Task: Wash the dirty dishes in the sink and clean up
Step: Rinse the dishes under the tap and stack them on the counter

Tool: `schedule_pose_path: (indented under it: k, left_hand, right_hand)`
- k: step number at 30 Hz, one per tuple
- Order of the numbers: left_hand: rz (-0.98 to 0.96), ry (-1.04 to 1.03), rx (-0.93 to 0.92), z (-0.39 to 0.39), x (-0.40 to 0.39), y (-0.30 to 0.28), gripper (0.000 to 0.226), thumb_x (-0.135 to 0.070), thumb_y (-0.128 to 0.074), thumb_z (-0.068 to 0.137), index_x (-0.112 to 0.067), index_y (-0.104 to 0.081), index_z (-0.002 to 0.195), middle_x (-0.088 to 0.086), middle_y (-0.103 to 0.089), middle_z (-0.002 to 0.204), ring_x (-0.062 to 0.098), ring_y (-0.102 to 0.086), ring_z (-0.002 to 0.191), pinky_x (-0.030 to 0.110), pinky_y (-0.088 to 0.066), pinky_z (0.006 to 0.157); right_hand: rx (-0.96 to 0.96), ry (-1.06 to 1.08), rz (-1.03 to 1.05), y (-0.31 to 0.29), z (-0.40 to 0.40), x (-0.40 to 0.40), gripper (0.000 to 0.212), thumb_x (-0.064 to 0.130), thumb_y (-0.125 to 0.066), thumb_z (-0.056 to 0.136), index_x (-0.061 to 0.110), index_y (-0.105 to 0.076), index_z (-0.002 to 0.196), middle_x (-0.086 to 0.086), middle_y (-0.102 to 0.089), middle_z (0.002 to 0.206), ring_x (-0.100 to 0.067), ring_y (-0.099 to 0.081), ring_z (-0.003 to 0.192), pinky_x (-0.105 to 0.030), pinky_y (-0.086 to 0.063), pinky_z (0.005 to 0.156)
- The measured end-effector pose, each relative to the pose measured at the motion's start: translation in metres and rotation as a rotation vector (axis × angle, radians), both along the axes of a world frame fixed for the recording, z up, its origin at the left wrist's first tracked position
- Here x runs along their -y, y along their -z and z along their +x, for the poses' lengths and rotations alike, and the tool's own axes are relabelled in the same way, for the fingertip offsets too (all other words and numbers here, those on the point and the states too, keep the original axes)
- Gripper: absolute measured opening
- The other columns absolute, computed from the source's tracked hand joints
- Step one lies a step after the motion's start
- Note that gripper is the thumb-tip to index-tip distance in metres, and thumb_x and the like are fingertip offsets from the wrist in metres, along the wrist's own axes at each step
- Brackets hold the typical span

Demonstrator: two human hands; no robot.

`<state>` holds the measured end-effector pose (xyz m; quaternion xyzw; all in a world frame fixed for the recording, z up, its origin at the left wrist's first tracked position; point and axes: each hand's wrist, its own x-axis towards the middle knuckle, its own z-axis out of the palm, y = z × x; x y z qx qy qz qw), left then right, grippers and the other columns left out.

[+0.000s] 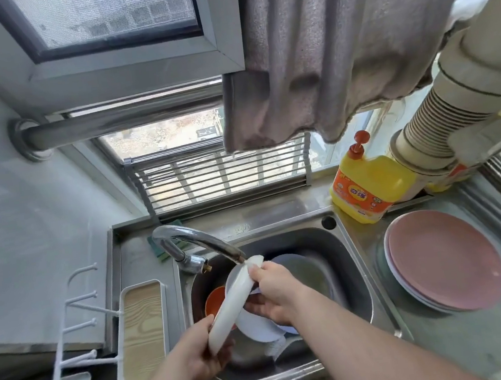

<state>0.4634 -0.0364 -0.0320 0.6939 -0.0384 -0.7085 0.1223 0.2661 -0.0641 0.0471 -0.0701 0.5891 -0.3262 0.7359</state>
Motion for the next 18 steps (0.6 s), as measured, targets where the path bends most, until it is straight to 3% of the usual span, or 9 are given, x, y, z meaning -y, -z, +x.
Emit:
schedule_pose_path:
  k: [5,8,11,13,15,16,18]
  left_hand:
    - [0.030,0.008,-0.083,-0.018,0.003,-0.011,0.045,-0.043,-0.057,0.104,-0.002,-0.068,0.118,0.019,-0.073,0.078,0.031,-0.070,0.066,0.036,-0.059,0.056]
    - [0.030,0.006,-0.099,-0.027,0.003,-0.020,0.048,-0.047,-0.064,0.099,-0.001,-0.073,0.110,0.023,-0.076,0.091,0.038,-0.073,0.082,0.051,-0.063,0.059]
    - [-0.018,-0.060,-0.016,-0.031,0.004,-0.019,0.045,-0.051,-0.068,0.096,-0.008,-0.073,0.109,0.021,-0.073,0.106,0.038,-0.069,0.095,0.048,-0.062,0.062]
    - [-0.052,-0.093,-0.008,-0.040,0.006,-0.018,0.041,-0.051,-0.067,0.098,-0.011,-0.073,0.097,0.015,-0.073,0.090,0.030,-0.069,0.075,0.038,-0.059,0.056]
    - [-0.080,-0.089,-0.029,-0.051,0.009,-0.021,0.038,-0.048,-0.065,0.100,-0.012,-0.070,0.085,0.005,-0.062,0.065,0.019,-0.057,0.045,0.027,-0.048,0.041]
    - [-0.091,-0.085,-0.036,-0.059,0.013,-0.024,0.039,-0.046,-0.064,0.100,-0.009,-0.072,0.090,0.004,-0.060,0.063,0.017,-0.054,0.042,0.027,-0.047,0.039]
    - [-0.128,-0.082,-0.023,-0.072,0.020,-0.026,0.045,-0.045,-0.060,0.103,-0.004,-0.072,0.118,0.007,-0.065,0.075,0.021,-0.061,0.059,0.032,-0.054,0.051]
  right_hand:
    - [-0.171,-0.313,-0.133,-0.008,-0.023,-0.017,0.017,0.027,-0.048,0.109,0.016,-0.058,0.117,-0.009,-0.064,0.096,-0.016,-0.061,0.063,-0.030,-0.055,0.061]
    - [-0.174,-0.404,-0.175,-0.008,-0.049,-0.037,0.012,0.024,-0.052,0.107,0.015,-0.060,0.110,-0.007,-0.058,0.087,-0.016,-0.050,0.058,-0.029,-0.049,0.056]
    - [-0.168,-0.355,-0.163,-0.003,-0.079,-0.063,0.013,0.025,-0.054,0.108,0.018,-0.065,0.111,-0.005,-0.057,0.081,-0.017,-0.049,0.060,-0.028,-0.046,0.058]
    - [-0.180,-0.263,-0.135,0.004,-0.098,-0.078,0.016,0.023,-0.053,0.109,0.017,-0.068,0.112,-0.007,-0.060,0.083,-0.018,-0.053,0.061,-0.030,-0.050,0.060]
    - [-0.170,-0.160,-0.093,0.012,-0.113,-0.089,0.020,0.018,-0.050,0.110,0.011,-0.068,0.114,-0.008,-0.060,0.082,-0.017,-0.055,0.059,-0.031,-0.052,0.058]
    - [-0.154,-0.103,-0.073,0.018,-0.119,-0.094,0.021,0.016,-0.048,0.110,0.009,-0.067,0.116,-0.007,-0.060,0.079,-0.016,-0.055,0.058,-0.030,-0.052,0.056]
    - [-0.139,0.001,-0.029,0.026,-0.129,-0.100,0.024,0.014,-0.046,0.111,0.008,-0.067,0.121,-0.005,-0.061,0.075,-0.015,-0.056,0.057,-0.030,-0.052,0.055]
